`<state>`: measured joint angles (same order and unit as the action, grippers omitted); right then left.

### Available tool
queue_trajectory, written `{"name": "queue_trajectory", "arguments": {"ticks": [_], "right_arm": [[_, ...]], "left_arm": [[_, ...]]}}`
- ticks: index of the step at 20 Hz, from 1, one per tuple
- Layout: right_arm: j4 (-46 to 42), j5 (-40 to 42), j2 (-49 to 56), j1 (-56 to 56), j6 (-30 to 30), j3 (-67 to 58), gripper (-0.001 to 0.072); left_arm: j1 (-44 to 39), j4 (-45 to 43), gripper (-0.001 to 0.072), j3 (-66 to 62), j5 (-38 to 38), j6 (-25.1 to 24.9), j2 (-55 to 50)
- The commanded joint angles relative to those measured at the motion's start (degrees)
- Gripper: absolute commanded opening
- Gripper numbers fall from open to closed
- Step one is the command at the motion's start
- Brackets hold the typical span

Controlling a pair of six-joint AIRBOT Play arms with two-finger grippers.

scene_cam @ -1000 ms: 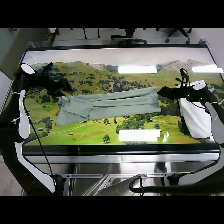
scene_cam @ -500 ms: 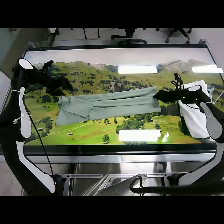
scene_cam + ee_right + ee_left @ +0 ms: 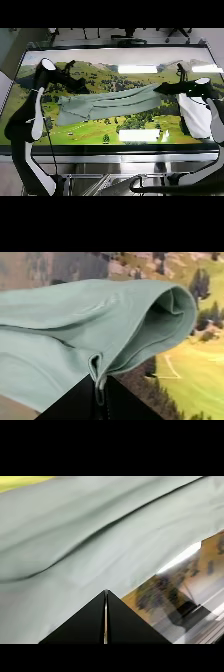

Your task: Fold the shirts.

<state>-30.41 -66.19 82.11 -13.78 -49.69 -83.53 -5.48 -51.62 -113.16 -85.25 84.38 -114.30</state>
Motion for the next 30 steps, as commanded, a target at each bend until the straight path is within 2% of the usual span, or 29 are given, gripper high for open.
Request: {"name": "queue_trajectory", "arguments": {"ticks": [1, 4, 7, 10, 12, 14, 17, 20, 23, 25, 27, 29, 30], "right_arm": [[3.52, -7.65, -7.28, -0.66, -2.29, -2.99, 0.0016], [6.51, -9.99, -13.70, -0.66, -3.17, -4.35, 0.0016], [6.73, -11.98, -18.12, -0.57, -8.28, -5.40, 0.0016], [6.69, -15.28, -19.96, -0.52, -8.94, -5.40, 0.0016], [6.64, -15.61, -19.89, -0.52, -9.75, -5.35, 0.0016], [6.67, -15.78, -19.63, -0.17, -9.75, -5.35, 0.0016], [6.64, -15.69, -19.30, 0.76, -9.97, -5.35, 0.0016], [6.73, -14.21, -18.45, 4.17, -10.01, -5.31, 0.0016], [6.64, -7.54, -16.09, 13.38, -10.36, -5.27, 0.0016], [6.64, -0.72, -13.00, 22.80, -10.34, -5.25, 0.0016], [6.64, 8.50, -8.26, 33.94, -8.87, -5.25, 0.0016], [6.64, 22.10, -1.51, 45.31, -3.87, -5.25, 0.0018], [6.69, 30.73, 2.82, 50.36, -3.21, -5.27, 0.0136]], "left_arm": [[-9.31, 4.98, 0.0016, 2.78, 12.07, -0.81, -2.38], [-18.01, 5.22, 0.0016, 0.92, 19.91, 0.74, -8.31], [-24.90, 5.31, 0.0016, -5.49, 24.57, 3.39, -15.06], [-28.37, 6.25, 0.0016, -5.18, 30.51, 4.90, -17.38], [-28.22, 12.55, 0.0016, -3.91, 30.64, 4.70, -17.33], [-26.18, 21.09, 0.0016, -3.96, 27.41, 2.16, -15.87], [-20.22, 37.33, 0.0016, -4.07, 19.87, -8.13, -9.33], [-12.31, 50.53, 0.0016, -4.07, 12.31, -13.57, 0.68], [-3.67, 62.90, 0.0016, -4.07, 7.50, -16.57, 10.64], [1.09, 67.98, 0.0016, -4.04, 5.27, -17.16, 15.76], [5.22, 69.22, 0.0016, -4.00, 3.48, -17.31, 20.55], [8.07, 69.18, 0.0016, -4.00, 3.02, -17.42, 24.28], [9.18, 69.18, 0.0016, -4.00, 2.89, -17.53, 25.86]]}}
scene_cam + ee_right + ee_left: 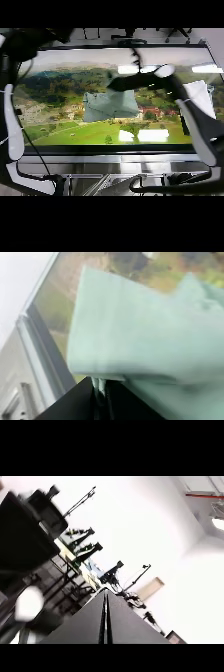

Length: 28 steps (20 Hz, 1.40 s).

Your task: Fold the shirts.

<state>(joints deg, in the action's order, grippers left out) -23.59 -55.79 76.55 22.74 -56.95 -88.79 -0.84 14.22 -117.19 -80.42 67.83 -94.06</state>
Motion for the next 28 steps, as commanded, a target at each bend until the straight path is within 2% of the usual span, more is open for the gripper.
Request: {"name": "queue_trajectory", "arguments": {"ticks": [1, 2, 3, 4, 5, 10, 13, 15, 17, 19, 25, 28], "right_arm": [[-0.11, 27.56, 12.20, 17.51, 4.04, -0.07, 0.0421], [-0.11, 32.76, 15.41, 20.09, 4.02, -0.11, 0.0542], [-0.11, 33.86, 16.94, 20.74, 4.00, -0.11, 0.0527], [-0.20, 32.87, 16.98, 20.20, 4.04, -0.11, 0.0478], [-0.15, 30.64, 15.85, 18.49, 4.00, -0.11, 0.0459], [-0.39, 13.64, 5.84, 3.74, 3.15, -0.11, 0.0459], [-5.40, 1.95, 1.64, -8.61, -2.54, -0.11, 0.0467], [-10.73, -4.37, 1.27, -16.00, -6.99, -0.07, 0.0661], [-16.50, -9.09, 2.43, -20.85, -10.12, -0.04, 0.0661], [-18.93, -12.15, 4.96, -22.97, -10.58, -0.02, 0.0661], [-18.43, -13.22, 14.34, -20.57, -10.34, -0.04, 0.0661], [-13.25, -13.29, 17.35, -18.93, -8.22, -0.04, 0.0661]], "left_arm": [[5.35, 3.34, 0.0016, 0.02, -2.16, -0.98, 6.80], [6.05, 3.34, 0.0016, 0.02, -2.49, -0.98, 7.72], [6.60, 3.34, 0.0016, 0.02, -2.97, -0.98, 8.31], [6.97, 3.34, 0.0016, 0.02, -3.63, -0.98, 8.61], [7.21, 3.41, 0.0016, 0.02, -4.33, -0.94, 8.61], [7.61, 3.80, 0.0016, 2.67, -4.96, -0.96, 8.57], [7.52, 3.80, 0.0016, 5.51, -4.98, -0.96, 8.57], [7.48, 3.80, 0.0016, 7.39, -5.16, -0.96, 8.57], [7.50, 3.80, 0.0016, 8.68, -5.16, -0.96, 8.57], [7.50, 3.80, 0.0016, 9.44, -5.16, -0.98, 8.57], [7.48, 3.48, 0.0016, 9.42, -6.16, -1.90, 8.57], [7.48, 3.43, 0.0016, 9.42, -6.67, -1.97, 8.57]]}}
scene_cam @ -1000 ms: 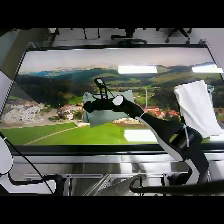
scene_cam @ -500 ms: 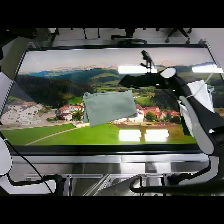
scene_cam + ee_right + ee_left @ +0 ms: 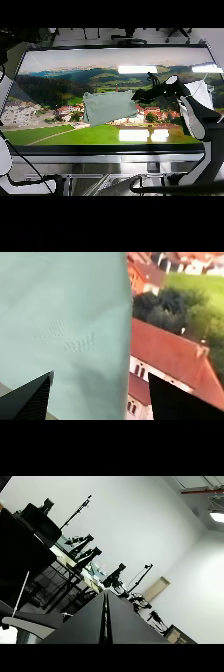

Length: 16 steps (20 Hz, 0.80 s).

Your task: Fold the shirts.

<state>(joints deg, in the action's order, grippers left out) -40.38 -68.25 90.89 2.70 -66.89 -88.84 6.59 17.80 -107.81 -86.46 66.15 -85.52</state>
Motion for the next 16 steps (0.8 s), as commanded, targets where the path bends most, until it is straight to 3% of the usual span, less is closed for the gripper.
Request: {"name": "queue_trajectory", "arguments": {"ticks": [1, 2, 3, 4, 5, 6, 11, 16], "right_arm": [[6.60, -0.83, 3.54, 1.86, 3.61, 0.00, 0.0660], [9.11, -0.76, 3.80, 2.64, 5.29, 0.00, 0.0654], [10.51, -0.68, 3.98, 3.37, 6.38, 0.00, 0.0603], [11.37, -0.57, 4.15, 4.00, 7.30, -0.02, 0.0493], [12.24, -0.61, 4.28, 4.28, 7.48, -0.02, 0.0356], [13.49, -0.90, 4.28, 4.28, 8.57, -0.02, 0.0043], [23.76, -0.72, -0.20, 0.61, 11.61, -1.31, 0.0016], [25.11, 0.35, -8.22, -10.47, 5.88, -7.43, 0.0016]], "left_arm": [[0.04, -0.15, 0.0016, 0.04, -0.63, -0.31, 0.02], [0.04, -0.17, 0.0016, 0.04, -0.63, -0.33, 0.02], [0.02, -0.20, 0.0016, 0.04, -0.63, -0.35, 0.02], [-0.02, -0.20, 0.0016, 0.04, -0.63, -0.35, 0.02], [-0.07, -0.20, 0.0016, 0.04, -0.66, -0.35, 0.02], [-0.35, -0.20, 0.0016, 0.04, -0.66, -0.35, 0.02], [-0.37, -0.15, 0.0016, 0.04, -3.30, -0.31, 0.02], [-0.37, -0.15, 0.0016, 0.04, -4.07, -0.31, 0.02]]}}
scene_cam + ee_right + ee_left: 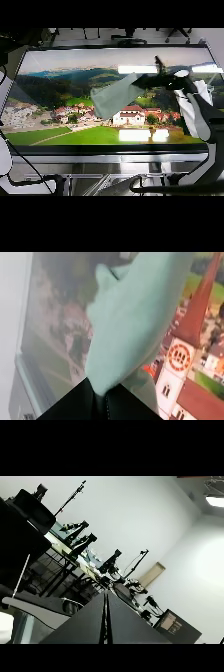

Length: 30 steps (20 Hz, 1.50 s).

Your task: Fold the shirts.

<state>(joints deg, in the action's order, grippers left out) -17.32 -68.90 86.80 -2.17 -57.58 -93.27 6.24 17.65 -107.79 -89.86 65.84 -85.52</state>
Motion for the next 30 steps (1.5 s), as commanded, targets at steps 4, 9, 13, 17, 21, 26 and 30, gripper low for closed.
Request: {"name": "queue_trajectory", "arguments": {"ticks": [4, 9, 13, 17, 21, 26, 30], "right_arm": [[1.68, 5.92, -13.22, -16.96, -9.55, -4.94, 0.0016], [-14.49, 4.04, -24.98, -32.57, -27.06, -4.76, 0.0015], [-48.70, -7.91, -34.49, -35.56, -46.18, -2.03, 0.0015], [-60.52, -11.89, -42.16, -35.58, -52.41, 10.16, 0.0017], [-62.90, -11.89, -42.34, -35.58, -52.37, 22.23, 0.0017], [-67.73, -14.78, -39.01, -35.58, -51.25, 23.54, 0.0532], [-65.79, -15.26, -39.06, -35.52, -50.23, 16.26, 0.0529]], "left_arm": [[-0.02, -0.02, 0.0016, 0.02, -0.63, -0.02, 0.02], [-0.02, -0.04, 0.0016, 0.02, -1.22, -0.66, 0.02], [-0.02, -0.09, 0.0016, 0.02, -2.08, -4.66, 0.02], [-0.52, -0.07, 0.0016, 0.02, -2.27, -6.03, 0.02], [-1.49, -0.13, 0.0016, 0.02, -3.15, -6.03, 0.02], [-2.64, -0.11, 0.0016, 0.02, -5.70, -5.99, 0.02], [-2.62, -0.13, 0.0016, 0.04, -4.90, -6.01, -0.11]]}}
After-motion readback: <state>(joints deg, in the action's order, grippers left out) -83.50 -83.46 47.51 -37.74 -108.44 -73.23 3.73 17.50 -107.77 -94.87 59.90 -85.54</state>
